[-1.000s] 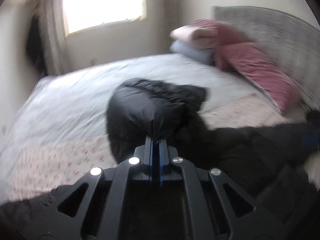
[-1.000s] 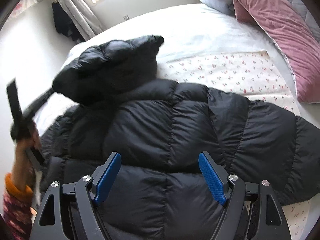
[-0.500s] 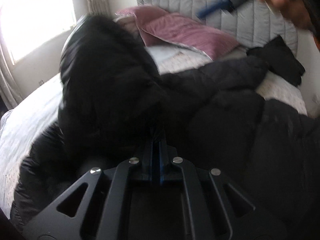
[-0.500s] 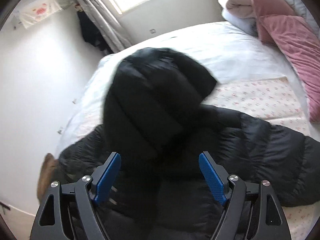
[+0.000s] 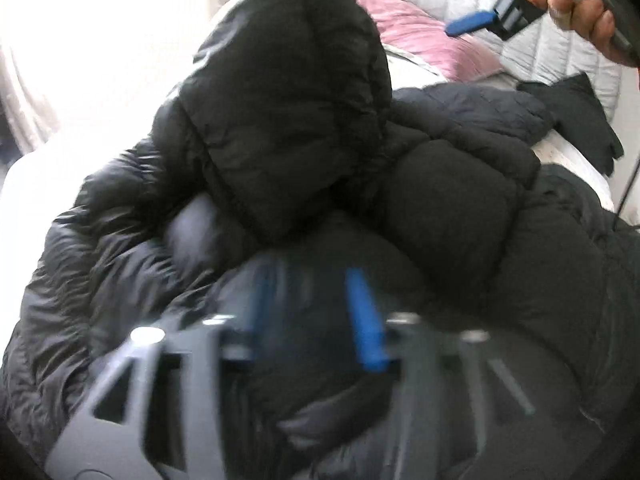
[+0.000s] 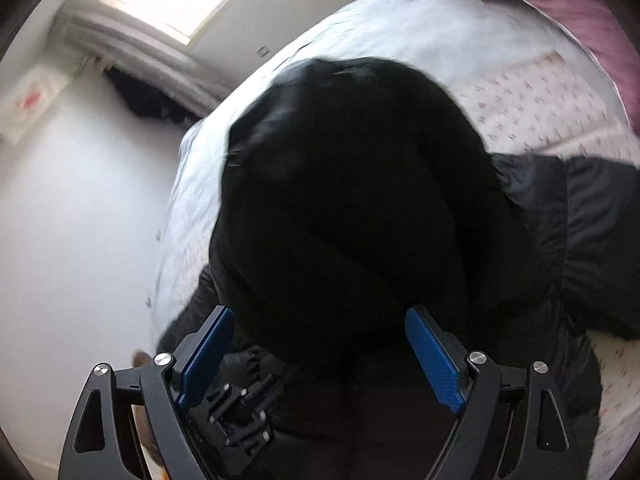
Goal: Fold large clothes
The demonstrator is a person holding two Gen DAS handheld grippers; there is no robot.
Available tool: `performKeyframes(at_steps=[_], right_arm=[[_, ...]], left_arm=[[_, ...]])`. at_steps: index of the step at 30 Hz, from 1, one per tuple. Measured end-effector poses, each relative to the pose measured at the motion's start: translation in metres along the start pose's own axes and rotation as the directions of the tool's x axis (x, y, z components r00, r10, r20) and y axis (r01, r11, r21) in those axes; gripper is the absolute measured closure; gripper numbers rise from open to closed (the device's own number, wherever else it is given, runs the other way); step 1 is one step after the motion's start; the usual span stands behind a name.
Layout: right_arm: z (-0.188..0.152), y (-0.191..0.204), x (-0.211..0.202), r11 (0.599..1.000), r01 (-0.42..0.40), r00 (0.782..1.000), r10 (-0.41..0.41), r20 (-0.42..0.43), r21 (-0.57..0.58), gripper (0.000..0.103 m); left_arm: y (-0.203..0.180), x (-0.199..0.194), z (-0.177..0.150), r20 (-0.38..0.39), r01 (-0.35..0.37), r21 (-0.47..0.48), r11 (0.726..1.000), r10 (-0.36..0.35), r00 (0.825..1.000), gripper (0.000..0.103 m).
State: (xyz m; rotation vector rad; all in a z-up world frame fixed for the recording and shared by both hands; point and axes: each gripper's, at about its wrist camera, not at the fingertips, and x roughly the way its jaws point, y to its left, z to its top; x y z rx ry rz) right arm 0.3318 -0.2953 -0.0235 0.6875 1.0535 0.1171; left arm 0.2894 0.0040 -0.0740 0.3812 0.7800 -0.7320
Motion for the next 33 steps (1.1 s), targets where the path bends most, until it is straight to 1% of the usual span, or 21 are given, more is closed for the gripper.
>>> performKeyframes(at_steps=[3, 4, 5, 7, 8, 10, 11, 12, 14, 15, 17, 20, 23, 24, 26, 27, 28, 29, 30, 32, 33], right_arm=[[0.008, 0.004, -0.007, 1.0, -0.015, 1.0, 0.016, 0.015, -0.021, 0.015], [0.009, 0.007, -0.008, 0.999, -0.019, 1.0, 0.02, 0.019, -0.032, 0.015], [0.01, 0.01, -0.008, 0.999, -0.024, 0.999, 0.025, 0.022, -0.043, 0.014], [0.012, 0.012, -0.004, 0.998, -0.023, 1.0, 0.024, 0.016, -0.063, 0.014], [0.011, 0.011, 0.0, 0.998, -0.016, 1.0, 0.017, 0.013, -0.069, 0.014], [0.013, 0.004, 0.013, 0.998, 0.018, 1.0, -0.017, 0.014, -0.063, 0.014], [0.01, 0.003, 0.019, 0.998, 0.027, 1.0, -0.026, 0.011, -0.053, 0.014], [0.009, 0.002, 0.023, 0.999, 0.028, 1.0, -0.028, 0.009, -0.041, 0.014], [0.011, -0.01, 0.032, 1.0, 0.014, 1.0, -0.014, 0.004, -0.011, 0.014], [0.011, -0.014, 0.035, 1.0, 0.013, 1.0, -0.013, 0.002, -0.007, 0.014], [0.01, -0.023, 0.038, 1.0, 0.028, 1.0, -0.028, -0.001, -0.01, 0.014], [0.005, -0.035, 0.04, 0.999, 0.043, 0.999, -0.044, -0.016, -0.022, 0.014], [0.0, -0.044, 0.037, 0.998, 0.057, 0.998, -0.059, -0.038, -0.034, 0.014], [-0.002, -0.045, 0.035, 0.997, 0.062, 0.997, -0.064, -0.041, -0.041, 0.014], [-0.002, -0.051, 0.03, 0.996, 0.072, 0.996, -0.075, -0.038, -0.057, 0.014], [-0.001, -0.053, 0.025, 0.996, 0.074, 0.997, -0.076, -0.034, -0.058, 0.014], [0.001, -0.056, 0.02, 0.996, 0.071, 0.997, -0.073, -0.029, -0.053, 0.014], [0.001, -0.056, 0.014, 0.997, 0.063, 0.998, -0.064, -0.022, -0.046, 0.014], [0.005, -0.055, 0.007, 0.998, 0.053, 0.998, -0.053, -0.014, -0.036, 0.015], [0.008, -0.056, -0.007, 0.999, 0.024, 1.0, -0.024, 0.006, -0.026, 0.014], [0.008, -0.053, -0.016, 1.0, -0.001, 1.0, 0.002, 0.017, -0.02, 0.014]], left_arm=[[0.013, -0.02, 0.01, 0.064, 0.009, -0.059, 0.998, -0.005, 0.998, 0.033], [0.02, -0.024, 0.015, 0.075, 0.009, -0.08, 0.997, -0.003, 0.997, 0.02], [0.029, -0.027, 0.024, 0.09, 0.008, -0.103, 0.995, 0.001, 0.996, 0.012], [0.043, -0.029, 0.051, 0.123, -0.001, -0.121, 0.993, 0.016, 0.992, 0.011], [0.052, -0.027, 0.072, 0.135, -0.025, -0.124, 0.992, 0.041, 0.99, 0.009], [0.064, -0.017, 0.107, 0.138, -0.05, -0.117, 0.992, 0.066, 0.988, 0.008], [0.07, -0.014, 0.117, 0.135, -0.057, -0.117, 0.992, 0.073, 0.988, 0.007], [0.076, -0.007, 0.136, 0.127, -0.059, -0.116, 0.991, 0.073, 0.989, 0.007], [0.08, 0.008, 0.168, 0.112, -0.015, -0.108, 0.994, 0.027, 0.993, 0.007], [0.08, 0.015, 0.179, 0.11, -0.004, -0.104, 0.995, 0.015, 0.994, 0.007], [0.075, 0.031, 0.205, 0.107, 0.03, -0.096, 0.995, -0.02, 0.994, 0.007], [0.068, 0.057, 0.232, 0.084, 0.046, -0.108, 0.993, -0.036, 0.996, 0.007], [0.065, 0.081, 0.244, 0.028, 0.035, -0.14, 0.99, -0.032, 0.999, 0.009], [0.067, 0.088, 0.246, 0.011, 0.029, -0.172, 0.985, -0.028, 1.0, 0.015], [0.067, 0.094, 0.243, 0.0, 0.047, -0.233, 0.971, -0.048, 0.999, 0.088], [0.065, 0.093, 0.239, 0.0, 0.049, -0.273, 0.961, -0.051, 0.999, 0.088], [0.06, 0.084, 0.233, 0.045, 0.071, -0.285, 0.956, -0.061, 0.997, 0.088], [0.055, 0.077, 0.227, 0.08, 0.089, -0.275, 0.957, -0.069, 0.994, 0.089], [0.046, 0.065, 0.221, 0.117, 0.103, -0.25, 0.963, -0.076, 0.99, 0.09], [0.029, 0.044, 0.206, 0.154, 0.127, -0.196, 0.972, -0.097, 0.983, 0.09], [0.015, 0.032, 0.195, 0.166, 0.131, -0.147, 0.98, -0.106, 0.98, 0.09]])
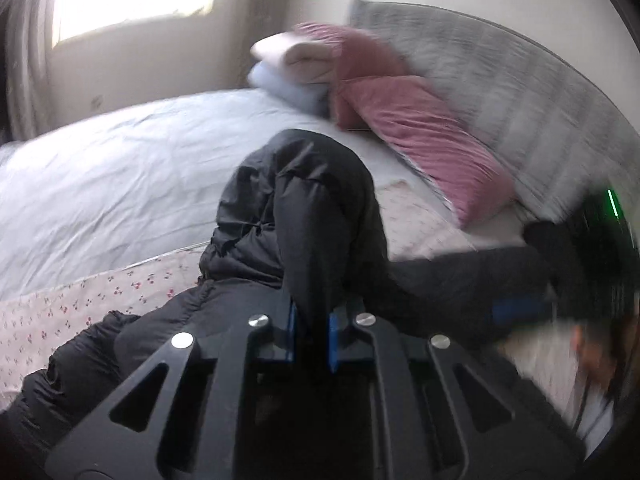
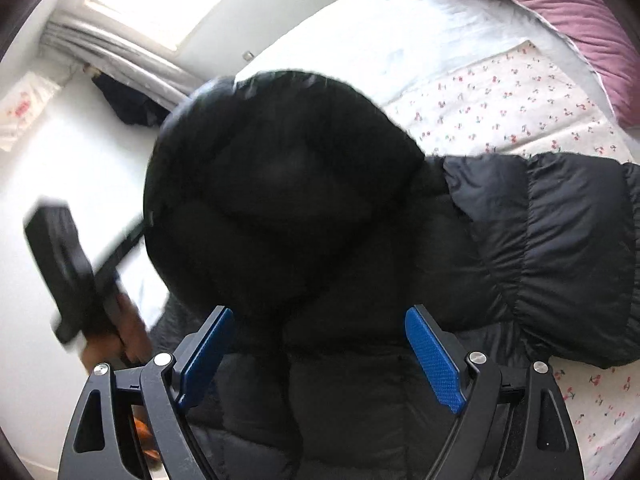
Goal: Fold large clothes
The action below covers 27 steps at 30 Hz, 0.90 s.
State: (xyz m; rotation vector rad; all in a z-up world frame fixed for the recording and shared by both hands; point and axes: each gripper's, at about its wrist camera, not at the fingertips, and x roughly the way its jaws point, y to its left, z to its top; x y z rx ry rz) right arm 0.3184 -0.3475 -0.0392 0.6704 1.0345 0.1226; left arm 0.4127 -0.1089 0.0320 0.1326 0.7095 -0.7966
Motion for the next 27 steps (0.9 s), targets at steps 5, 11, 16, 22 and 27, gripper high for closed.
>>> performKeyframes(at_steps=[5, 11, 16, 22, 27], right_arm=[[-0.007, 0.027, -0.026, 0.976, -0.211, 0.977, 0.212, -0.008, 0.061, 0.01], [-0.022, 0.07, -0.012, 0.979, -0.196, 0.977, 0.2, -0.073, 0.058, 0.008], [-0.032, 0.06, 0.013, 0.963, -0.165, 0.979, 0.186, -0.081, 0.211, 0.008], [-0.043, 0.047, 0.028, 0.962, -0.165, 0.981, 0.182, -0.061, 0.217, 0.085], [-0.031, 0.062, 0.015, 0.967, -0.184, 0.983, 0.186, 0.005, 0.178, 0.091]], left_arm=[[-0.046, -0.038, -0.05, -0.009, 0.025, 0.16, 0.987, -0.024, 1.0, 0.09], [-0.065, -0.064, -0.078, 0.008, 0.058, 0.167, 0.984, -0.06, 0.998, 0.09], [-0.074, -0.091, -0.103, 0.024, 0.101, 0.131, 0.986, -0.105, 0.994, 0.09], [-0.058, -0.125, -0.133, 0.078, 0.097, 0.021, 0.995, -0.099, 0.992, 0.069], [-0.047, -0.14, -0.158, 0.084, 0.248, -0.031, 0.968, -0.245, 0.966, 0.069]])
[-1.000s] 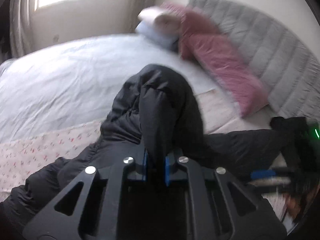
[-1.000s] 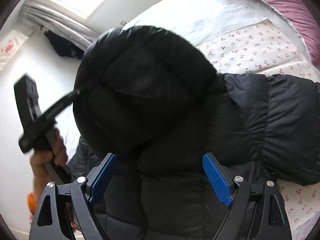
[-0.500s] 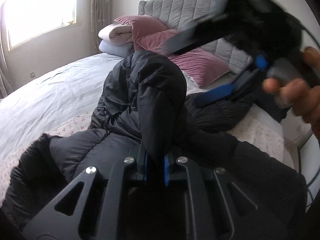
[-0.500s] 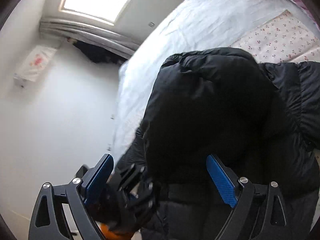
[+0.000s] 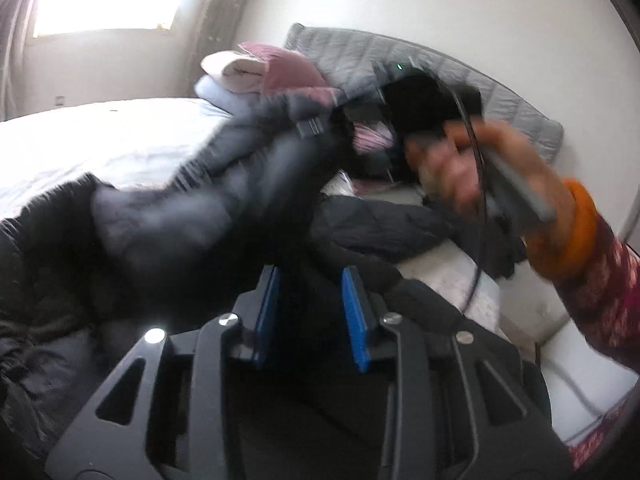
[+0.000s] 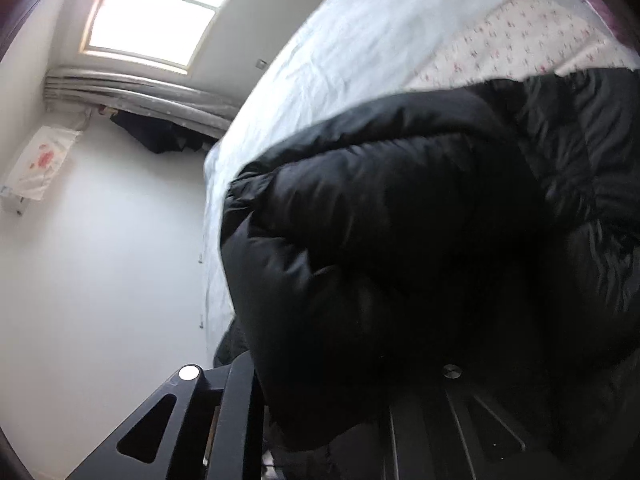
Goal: Fold large clothes
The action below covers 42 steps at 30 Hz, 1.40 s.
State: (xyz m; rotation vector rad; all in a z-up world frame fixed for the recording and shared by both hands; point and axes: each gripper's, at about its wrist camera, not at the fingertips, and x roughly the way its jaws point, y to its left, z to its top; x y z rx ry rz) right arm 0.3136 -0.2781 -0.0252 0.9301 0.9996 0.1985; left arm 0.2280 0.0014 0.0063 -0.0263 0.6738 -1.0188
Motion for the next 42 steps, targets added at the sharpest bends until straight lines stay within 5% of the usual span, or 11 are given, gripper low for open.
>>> performKeyframes(at_steps=[3, 7, 13, 18, 22, 24, 27, 30, 32, 35, 42], right_arm=[[0.004, 0.019, 0.002, 0.998, -0.06, 0.998, 0.06, 0.001, -0.012, 0.091], [0.005, 0.042, 0.007, 0.987, -0.161, 0.987, 0.161, -0.017, -0.028, 0.091], [-0.001, 0.042, 0.009, 0.968, -0.239, 0.971, 0.237, -0.03, -0.081, 0.091], [-0.029, 0.007, 0.046, 0.968, -0.239, 0.966, 0.229, -0.121, -0.075, 0.091], [-0.068, -0.024, 0.099, 0.986, -0.15, 0.962, 0.128, -0.24, -0.075, 0.091], [-0.082, -0.036, 0.121, 0.993, -0.076, 0.959, 0.047, -0.278, -0.092, 0.089], [-0.096, -0.047, 0.144, 0.996, -0.023, 0.951, -0.004, -0.309, -0.084, 0.078], [-0.098, -0.049, 0.145, 0.996, 0.02, 0.952, -0.045, -0.303, -0.085, 0.049], [-0.096, -0.047, 0.13, 0.991, 0.066, 0.952, -0.097, -0.289, -0.115, 0.032], [-0.086, -0.041, 0.089, 0.984, 0.034, 0.957, -0.083, -0.277, -0.177, 0.031], [-0.039, 0.004, -0.004, 0.914, 0.174, 0.984, -0.18, 0.019, -0.366, 0.03]], left_arm=[[0.005, 0.027, -0.007, -0.1, -0.01, 0.026, 1.0, 0.013, 0.995, 0.069], [0.054, 0.072, 0.003, -0.183, -0.137, -0.011, 0.991, 0.132, 0.974, 0.07], [0.156, 0.058, 0.038, -0.073, -0.275, -0.256, 0.927, 0.265, 0.962, 0.07], [0.196, 0.017, 0.066, -0.021, -0.438, -0.308, 0.845, 0.454, 0.891, 0.069], [0.204, -0.019, 0.061, 0.001, -0.501, -0.348, 0.792, 0.535, 0.845, 0.069], [0.199, -0.032, 0.058, 0.019, -0.469, -0.382, 0.797, 0.514, 0.858, 0.068], [0.168, -0.026, 0.054, 0.032, -0.393, -0.357, 0.848, 0.431, 0.902, 0.056], [0.137, 0.018, 0.042, -0.038, -0.361, -0.244, 0.9, 0.363, 0.931, 0.049], [0.118, 0.055, 0.035, -0.118, -0.389, -0.143, 0.91, 0.375, 0.92, 0.049], [0.108, 0.082, 0.028, -0.173, -0.445, -0.048, 0.894, 0.432, 0.885, 0.049], [0.092, 0.069, 0.046, -0.105, -0.43, -0.037, 0.902, 0.424, 0.899, 0.049]])
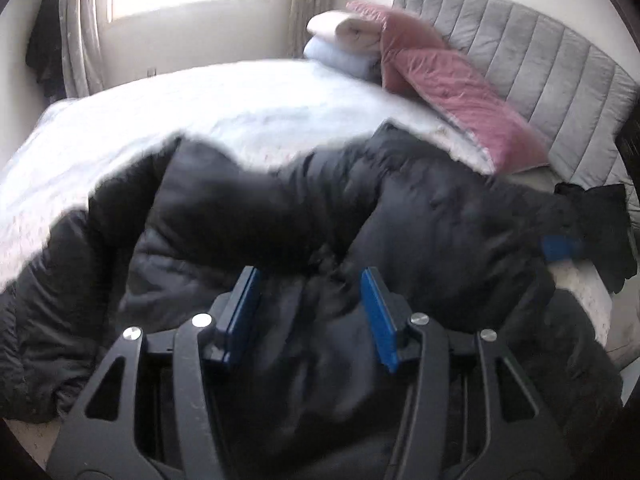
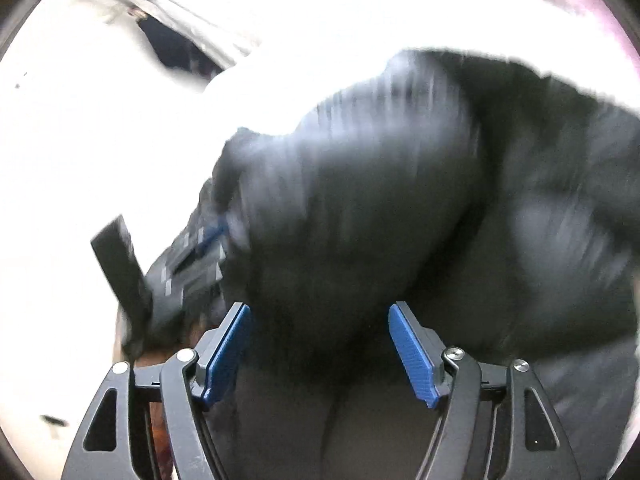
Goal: Fold large clothes
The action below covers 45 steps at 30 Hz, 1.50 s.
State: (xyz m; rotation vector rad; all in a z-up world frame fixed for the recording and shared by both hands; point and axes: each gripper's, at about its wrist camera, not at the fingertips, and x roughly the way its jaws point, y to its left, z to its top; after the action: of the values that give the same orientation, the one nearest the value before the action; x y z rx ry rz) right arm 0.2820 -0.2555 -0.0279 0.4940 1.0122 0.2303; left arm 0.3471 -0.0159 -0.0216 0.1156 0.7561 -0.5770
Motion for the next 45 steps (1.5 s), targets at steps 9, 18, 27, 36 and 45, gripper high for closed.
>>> performKeyframes(at_steps=[9, 18, 27, 36, 45], right_arm=[[-0.001, 0.026, 0.052, 0.974, 0.171, 0.983, -0.159, 0.093, -0.145, 0.023], [-0.008, 0.0, 0.099, 0.934, 0.272, 0.962, -0.255, 0.098, -0.234, 0.023], [-0.011, -0.024, 0.045, 0.976, 0.152, 0.988, -0.147, 0.045, -0.157, 0.022], [-0.044, -0.052, -0.065, 0.982, 0.178, 0.978, -0.169, 0.124, -0.066, 0.017], [-0.059, -0.111, -0.123, 0.977, 0.2, 0.957, -0.212, 0.198, 0.079, 0.016]], left_arm=[[0.051, 0.037, 0.004, -0.047, -0.27, -0.104, 0.957, 0.266, 0.963, 0.048], [0.088, 0.075, -0.017, -0.101, -0.385, -0.201, 0.901, 0.372, 0.923, 0.032], [0.076, 0.02, -0.029, -0.118, -0.37, -0.301, 0.879, 0.351, 0.929, 0.019], [0.027, -0.051, -0.056, -0.113, -0.282, -0.344, 0.896, 0.258, 0.959, 0.012], [-0.006, -0.11, -0.092, -0.138, -0.277, -0.362, 0.89, 0.243, 0.96, 0.005]])
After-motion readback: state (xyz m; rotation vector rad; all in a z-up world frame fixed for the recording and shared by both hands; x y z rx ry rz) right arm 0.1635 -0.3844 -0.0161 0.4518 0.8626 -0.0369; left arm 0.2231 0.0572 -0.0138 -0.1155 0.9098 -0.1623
